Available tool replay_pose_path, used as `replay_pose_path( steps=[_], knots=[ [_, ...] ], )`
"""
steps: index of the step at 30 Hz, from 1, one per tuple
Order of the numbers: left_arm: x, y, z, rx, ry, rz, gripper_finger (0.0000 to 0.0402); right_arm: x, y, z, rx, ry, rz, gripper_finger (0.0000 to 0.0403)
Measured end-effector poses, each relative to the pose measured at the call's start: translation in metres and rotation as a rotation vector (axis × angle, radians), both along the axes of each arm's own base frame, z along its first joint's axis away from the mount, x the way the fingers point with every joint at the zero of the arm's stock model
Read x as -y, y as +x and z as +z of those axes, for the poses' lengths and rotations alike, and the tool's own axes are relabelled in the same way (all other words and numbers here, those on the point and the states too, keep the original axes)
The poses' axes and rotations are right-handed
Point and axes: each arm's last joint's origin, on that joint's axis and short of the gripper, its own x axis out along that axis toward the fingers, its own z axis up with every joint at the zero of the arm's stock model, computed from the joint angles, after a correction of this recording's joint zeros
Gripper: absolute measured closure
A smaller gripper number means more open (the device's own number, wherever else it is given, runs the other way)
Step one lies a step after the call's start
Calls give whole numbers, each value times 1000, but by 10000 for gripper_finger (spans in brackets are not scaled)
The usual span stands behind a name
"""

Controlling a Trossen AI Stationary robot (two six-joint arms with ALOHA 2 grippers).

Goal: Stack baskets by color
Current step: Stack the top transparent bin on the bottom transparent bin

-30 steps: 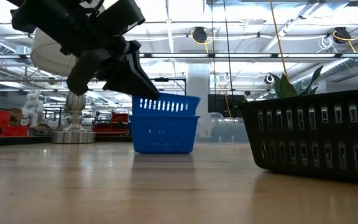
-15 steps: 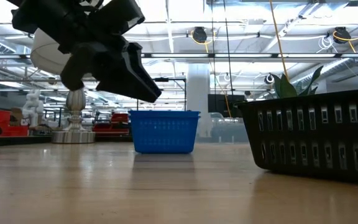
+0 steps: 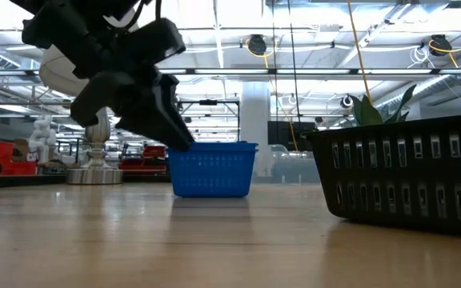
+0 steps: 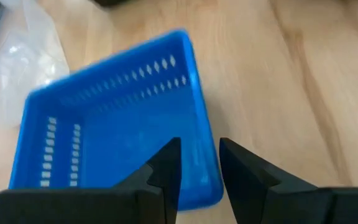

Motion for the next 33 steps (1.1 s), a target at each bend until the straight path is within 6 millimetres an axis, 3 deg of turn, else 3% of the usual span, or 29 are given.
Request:
replay_pose_path(
  steps=[24, 33],
  knots=[
    [6, -3, 0, -9, 5, -24, 291, 0, 0, 0, 0, 0, 0, 165],
    [10, -8, 27, 94, -51, -9, 291, 0, 0, 0, -1, 0, 0, 165]
  ],
)
